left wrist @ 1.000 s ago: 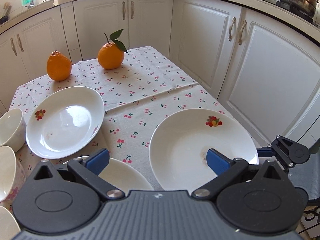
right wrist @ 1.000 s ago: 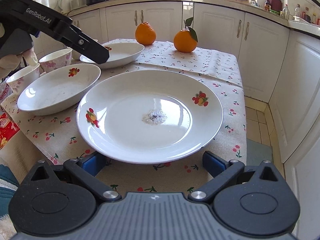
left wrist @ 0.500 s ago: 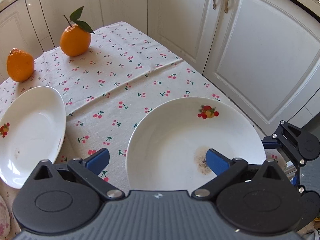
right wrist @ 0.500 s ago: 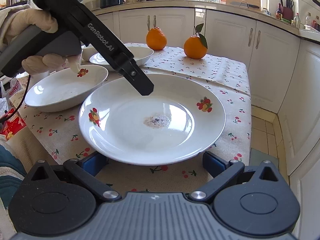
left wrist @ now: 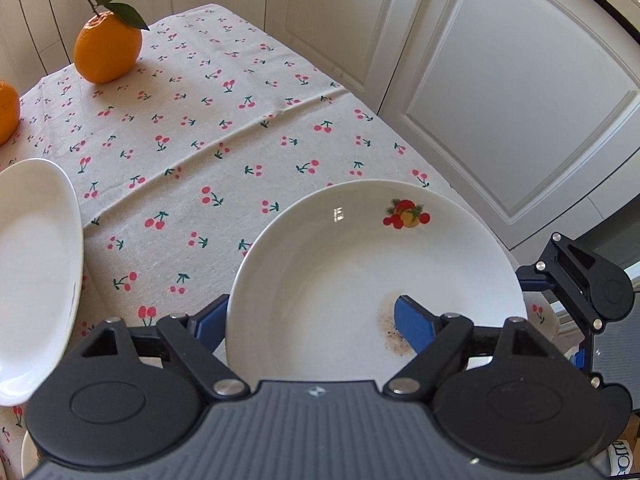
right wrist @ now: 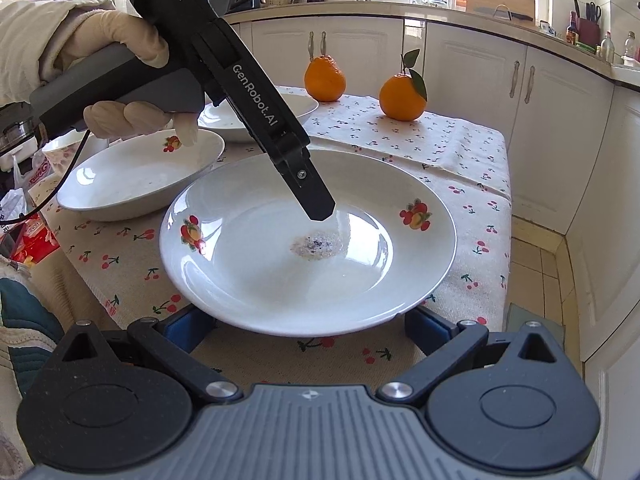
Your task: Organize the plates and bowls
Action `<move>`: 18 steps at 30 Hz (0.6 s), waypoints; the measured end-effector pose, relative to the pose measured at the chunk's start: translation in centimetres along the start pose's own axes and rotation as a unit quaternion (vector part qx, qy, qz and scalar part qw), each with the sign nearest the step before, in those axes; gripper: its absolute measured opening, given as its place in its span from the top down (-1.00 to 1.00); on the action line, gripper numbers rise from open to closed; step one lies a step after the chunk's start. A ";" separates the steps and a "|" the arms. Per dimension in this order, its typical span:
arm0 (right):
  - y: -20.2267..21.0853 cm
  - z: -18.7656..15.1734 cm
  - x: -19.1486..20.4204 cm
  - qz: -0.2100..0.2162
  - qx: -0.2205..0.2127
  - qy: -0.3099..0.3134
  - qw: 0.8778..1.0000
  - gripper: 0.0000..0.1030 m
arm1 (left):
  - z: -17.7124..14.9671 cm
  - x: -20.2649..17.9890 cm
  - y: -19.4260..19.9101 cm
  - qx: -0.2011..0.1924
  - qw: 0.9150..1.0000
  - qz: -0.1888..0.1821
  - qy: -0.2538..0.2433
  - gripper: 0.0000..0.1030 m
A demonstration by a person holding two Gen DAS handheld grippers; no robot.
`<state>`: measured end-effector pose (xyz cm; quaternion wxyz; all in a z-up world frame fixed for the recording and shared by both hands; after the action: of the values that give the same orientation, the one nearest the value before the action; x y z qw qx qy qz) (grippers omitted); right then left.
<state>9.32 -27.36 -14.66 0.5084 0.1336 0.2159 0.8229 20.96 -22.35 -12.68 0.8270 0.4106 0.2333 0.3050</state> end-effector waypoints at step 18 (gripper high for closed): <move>-0.3 0.2 0.1 0.006 0.025 0.004 1.000 -1.00 | 0.6 -0.1 -0.6 0.010 1.000 -0.025 0.000 -0.61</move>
<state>9.58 -27.09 -14.60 0.4987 0.1441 0.2372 0.8211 21.48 -22.99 -12.79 0.8301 0.4128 0.2468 0.2822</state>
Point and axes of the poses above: each gripper's, at about its wrist camera, not at the fingertips, and y roughly against the way its jaws point, x to its left, z to its top, the point moved 10 cm from there along -y, roughly the way its jaws point, and after that the axes turned 9 degrees about -x, right-handed, at the moved point
